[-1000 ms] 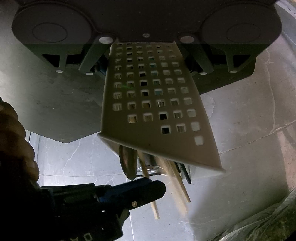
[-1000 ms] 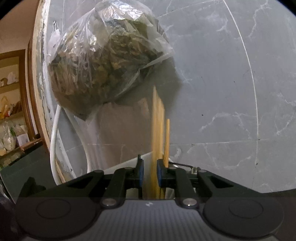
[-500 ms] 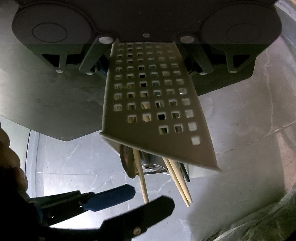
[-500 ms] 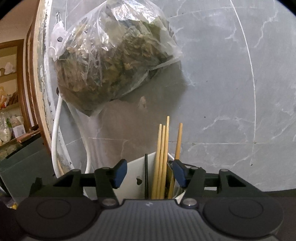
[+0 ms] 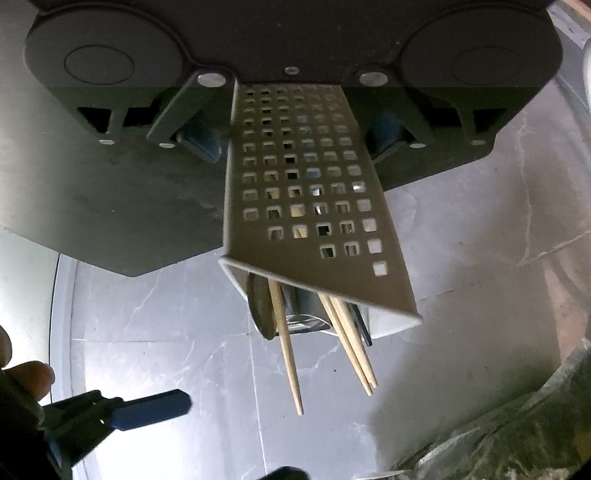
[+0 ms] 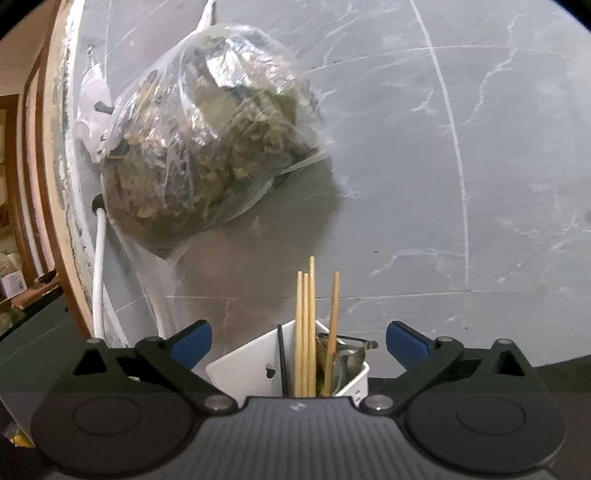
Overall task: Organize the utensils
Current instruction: 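Lower the chopsticks into the holder and open the right tool, then set the holder on the table with the left tool while the right tool withdraws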
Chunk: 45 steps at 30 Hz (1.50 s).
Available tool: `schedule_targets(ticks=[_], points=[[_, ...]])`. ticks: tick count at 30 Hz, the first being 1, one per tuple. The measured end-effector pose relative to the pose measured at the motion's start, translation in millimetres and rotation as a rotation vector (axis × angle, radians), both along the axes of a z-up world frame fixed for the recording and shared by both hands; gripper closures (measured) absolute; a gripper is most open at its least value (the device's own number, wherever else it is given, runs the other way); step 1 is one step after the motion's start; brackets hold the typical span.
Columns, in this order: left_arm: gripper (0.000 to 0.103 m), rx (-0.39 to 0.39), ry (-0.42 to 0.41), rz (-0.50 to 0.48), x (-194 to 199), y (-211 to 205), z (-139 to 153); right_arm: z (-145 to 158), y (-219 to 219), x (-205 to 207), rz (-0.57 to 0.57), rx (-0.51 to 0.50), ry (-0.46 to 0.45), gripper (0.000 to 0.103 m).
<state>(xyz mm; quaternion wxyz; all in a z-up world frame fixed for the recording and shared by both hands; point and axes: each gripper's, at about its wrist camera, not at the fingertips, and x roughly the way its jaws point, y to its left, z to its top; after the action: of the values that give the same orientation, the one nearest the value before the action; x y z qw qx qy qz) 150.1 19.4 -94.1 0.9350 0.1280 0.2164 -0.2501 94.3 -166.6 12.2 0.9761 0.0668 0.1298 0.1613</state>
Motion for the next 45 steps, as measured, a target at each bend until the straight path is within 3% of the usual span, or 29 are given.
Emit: schedule_targets(ticks=[2,10,16,25,32,40,45], points=[[0.003,-0.011,-0.016,0.016,-5.8,2.2,2.1,2.2,-2.6,-4.4,-0.02,0.003,0.007,0.0],[0.001,-0.046,-0.039,0.097,-33.7,9.1,19.2,7.3,-25.1,-29.6,-0.113,0.057,0.03,0.0],[0.001,-0.092,-0.061,0.234,-68.4,10.8,44.9,7.6,-55.4,-63.0,-0.147,0.103,0.034,0.0],[0.001,-0.134,-0.115,0.457,-157.7,-3.9,88.8,1.3,-109.7,-139.1,-0.178,0.127,0.094,0.0],[0.001,-0.163,-0.083,0.588,-228.6,-15.4,102.7,-12.6,-136.4,-190.4,-0.163,0.089,0.16,0.0],[0.001,-0.151,-0.047,0.65,-290.8,-11.5,108.6,-25.2,-137.8,-232.4,-0.133,0.062,0.215,0.0],[0.001,-0.166,-0.025,0.648,-310.1,-2.7,110.0,-28.8,-129.8,-250.8,-0.145,0.036,0.232,0.0]])
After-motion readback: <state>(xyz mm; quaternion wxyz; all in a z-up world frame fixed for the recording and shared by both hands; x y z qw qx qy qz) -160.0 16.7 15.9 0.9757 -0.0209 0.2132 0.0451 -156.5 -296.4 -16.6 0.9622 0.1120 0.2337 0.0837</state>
